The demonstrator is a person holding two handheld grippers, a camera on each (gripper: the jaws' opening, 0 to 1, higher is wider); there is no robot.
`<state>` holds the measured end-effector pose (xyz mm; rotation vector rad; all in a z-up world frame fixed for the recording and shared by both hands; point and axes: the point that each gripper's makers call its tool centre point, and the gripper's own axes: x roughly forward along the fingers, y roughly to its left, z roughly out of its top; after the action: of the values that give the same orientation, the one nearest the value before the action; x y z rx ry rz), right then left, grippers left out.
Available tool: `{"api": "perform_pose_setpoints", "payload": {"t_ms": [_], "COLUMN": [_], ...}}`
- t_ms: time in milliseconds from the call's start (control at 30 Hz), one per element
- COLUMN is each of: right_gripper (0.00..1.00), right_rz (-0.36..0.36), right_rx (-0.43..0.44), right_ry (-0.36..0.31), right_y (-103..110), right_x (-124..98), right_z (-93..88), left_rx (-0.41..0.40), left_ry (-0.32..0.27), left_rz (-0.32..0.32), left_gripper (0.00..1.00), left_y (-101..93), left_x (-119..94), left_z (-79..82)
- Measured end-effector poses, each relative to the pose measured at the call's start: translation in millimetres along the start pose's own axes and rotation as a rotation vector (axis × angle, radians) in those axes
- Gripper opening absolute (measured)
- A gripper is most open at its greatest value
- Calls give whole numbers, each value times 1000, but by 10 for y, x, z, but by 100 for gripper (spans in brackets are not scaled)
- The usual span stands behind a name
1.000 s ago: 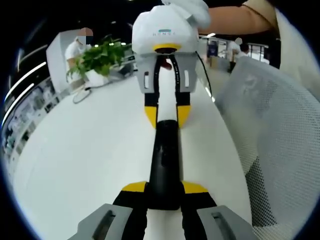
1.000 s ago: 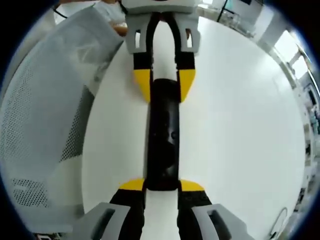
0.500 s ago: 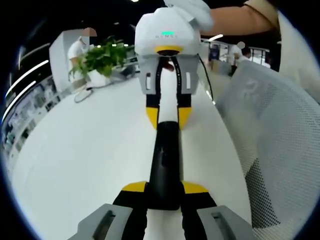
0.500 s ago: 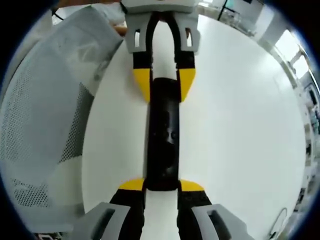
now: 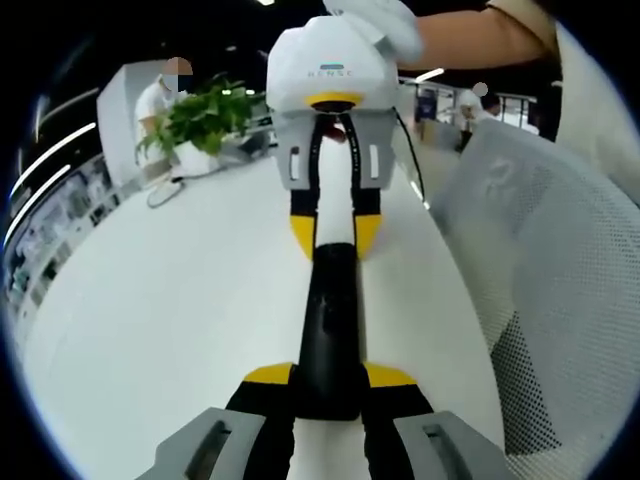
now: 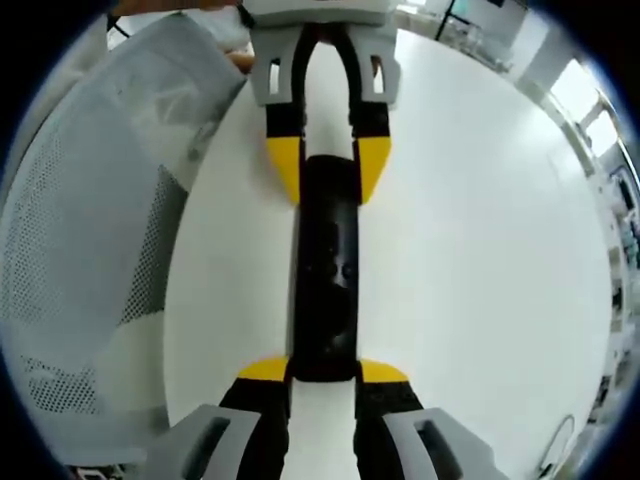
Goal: Press the specified remote control buttons in sequence, fully releasing each button before pressing the next.
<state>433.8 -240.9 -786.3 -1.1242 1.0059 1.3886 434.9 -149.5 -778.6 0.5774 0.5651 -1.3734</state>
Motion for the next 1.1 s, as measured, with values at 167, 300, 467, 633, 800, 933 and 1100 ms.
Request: {"api": "perform_pose_setpoints", "payload": {"t_ms": [167,300,467,633,800,933,1100], "right_gripper": [20,20,20,20,20,20,20], "right_rz": [-1,-1,-3,-5,-8,-15,-20], "right_rx": [-3,-4,-2,4,8,15,25], "right_ry": [-1,-3,-13,-29,-42,-55,-69], "right_y": [1,1,3,0,-10,-16,-20], "right_x": [1,2,3,3,8,7,11], "right_z": [2,2,2,2,1,-6,-9], "left_rx": [6,3,2,-5,2,3,9], "left_ry": [4,7,15,12,17,24,36], "left_rz": [-2,0,0,-8,-7,-13,-18], "left_gripper": [23,23,23,23,23,23,23], "left_y": [-4,-8,-4,2,-4,-2,6], "left_x": [-3,-7,-5,-1,-7,-7,3], "left_z": [2,3,0,-2,3,8,12]}}
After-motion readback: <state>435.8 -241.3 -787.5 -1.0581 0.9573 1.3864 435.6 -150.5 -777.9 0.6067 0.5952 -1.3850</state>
